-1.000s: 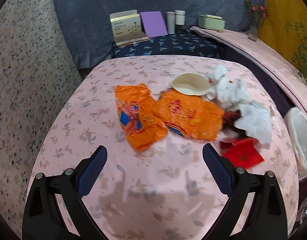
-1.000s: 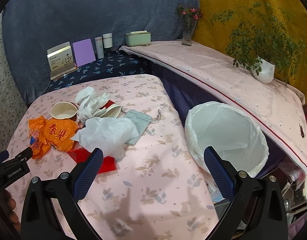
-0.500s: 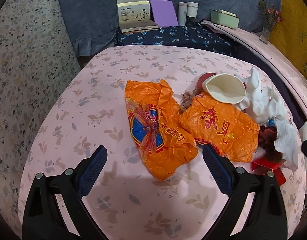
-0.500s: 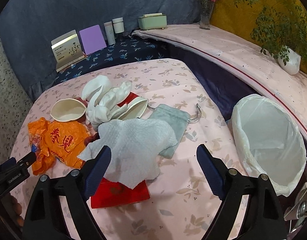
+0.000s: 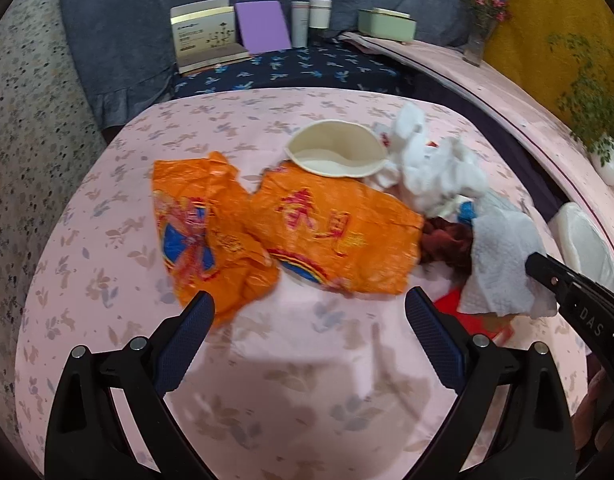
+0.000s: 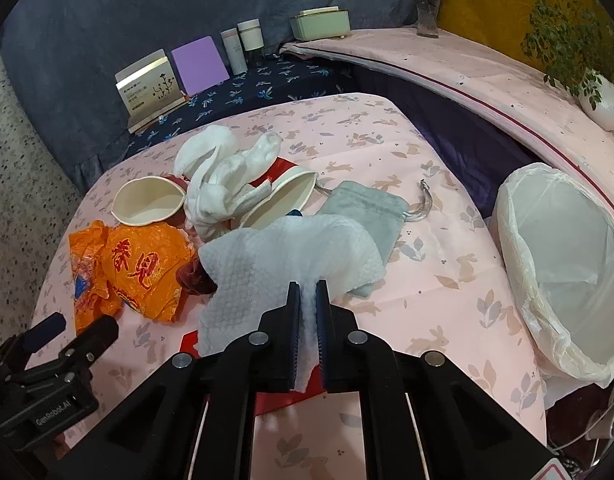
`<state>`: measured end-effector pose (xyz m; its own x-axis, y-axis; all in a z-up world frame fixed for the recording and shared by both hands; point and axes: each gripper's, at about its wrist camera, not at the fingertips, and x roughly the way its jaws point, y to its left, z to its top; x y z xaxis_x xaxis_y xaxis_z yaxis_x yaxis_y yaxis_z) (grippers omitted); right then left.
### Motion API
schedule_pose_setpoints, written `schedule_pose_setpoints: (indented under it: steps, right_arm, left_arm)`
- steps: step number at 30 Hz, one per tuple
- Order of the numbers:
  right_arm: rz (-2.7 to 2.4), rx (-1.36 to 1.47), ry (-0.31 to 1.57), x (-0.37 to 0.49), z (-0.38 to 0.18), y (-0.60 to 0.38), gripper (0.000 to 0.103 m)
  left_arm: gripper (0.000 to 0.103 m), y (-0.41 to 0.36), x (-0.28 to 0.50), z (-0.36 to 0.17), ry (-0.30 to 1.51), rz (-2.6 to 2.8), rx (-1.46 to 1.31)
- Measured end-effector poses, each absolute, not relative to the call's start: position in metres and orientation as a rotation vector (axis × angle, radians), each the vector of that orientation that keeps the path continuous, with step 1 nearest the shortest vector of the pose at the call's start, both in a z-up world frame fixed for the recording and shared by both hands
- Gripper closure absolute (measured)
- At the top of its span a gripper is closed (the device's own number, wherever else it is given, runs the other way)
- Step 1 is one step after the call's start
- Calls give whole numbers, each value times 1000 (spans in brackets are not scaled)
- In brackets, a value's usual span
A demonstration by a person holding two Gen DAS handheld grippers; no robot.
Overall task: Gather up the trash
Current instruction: 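Grasp the white wet wipe and red envelope with the right gripper, then carry the held wipe and envelope to the wastebasket and open the right gripper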
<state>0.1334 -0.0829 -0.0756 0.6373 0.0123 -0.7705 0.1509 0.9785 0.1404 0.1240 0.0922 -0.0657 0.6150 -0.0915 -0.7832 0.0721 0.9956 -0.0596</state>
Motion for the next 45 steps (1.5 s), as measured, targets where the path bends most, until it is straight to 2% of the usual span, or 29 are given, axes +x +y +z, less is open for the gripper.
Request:
schedule_pose_setpoints:
  steps: [10,18,23,24,25,26,28,29,31,33,37,45]
  right_arm:
    - [-136,216,793,102,-43,-113,98]
    - [-192,237,782,89,-39,-140,98]
    - [-207,252,782,87,-40,-150,98]
    - [-207,254,784,87,-41,-151,98]
    - [-207,255,786,87,-42,-152,98]
    - [-205,256,788,87,-43,-153,98]
    - [-203,261,793,86,-45,-155,98]
    - [-202,262,794,85,-45,-156,98]
    - [-200,264,794,83,-46,-157,98]
    - [-199,265,791,79,-44,-158,98]
    - [-205,272,773,69,-39,-163,98]
    - [-247,287,720,49,-23,-188,98]
  left_arm:
    - [10,43,102,-63,906,-237,27]
    - [10,6,104,-75,891,-299,124]
    - [14,-2,116,-84,890,-305,147]
    - [21,-3,117,-85,896,-309,149]
    - [32,-5,118,-86,906,-320,151]
    - [38,-7,120,-88,919,-331,152]
    - [57,-11,120,-90,938,-344,154]
    - [62,-12,120,-91,945,-349,151]
    - [83,-15,118,-91,961,-362,147]
    - [93,-18,113,-90,968,-370,143]
    - [100,-23,102,-80,961,-399,114]
    - [101,-53,84,-48,894,-460,125]
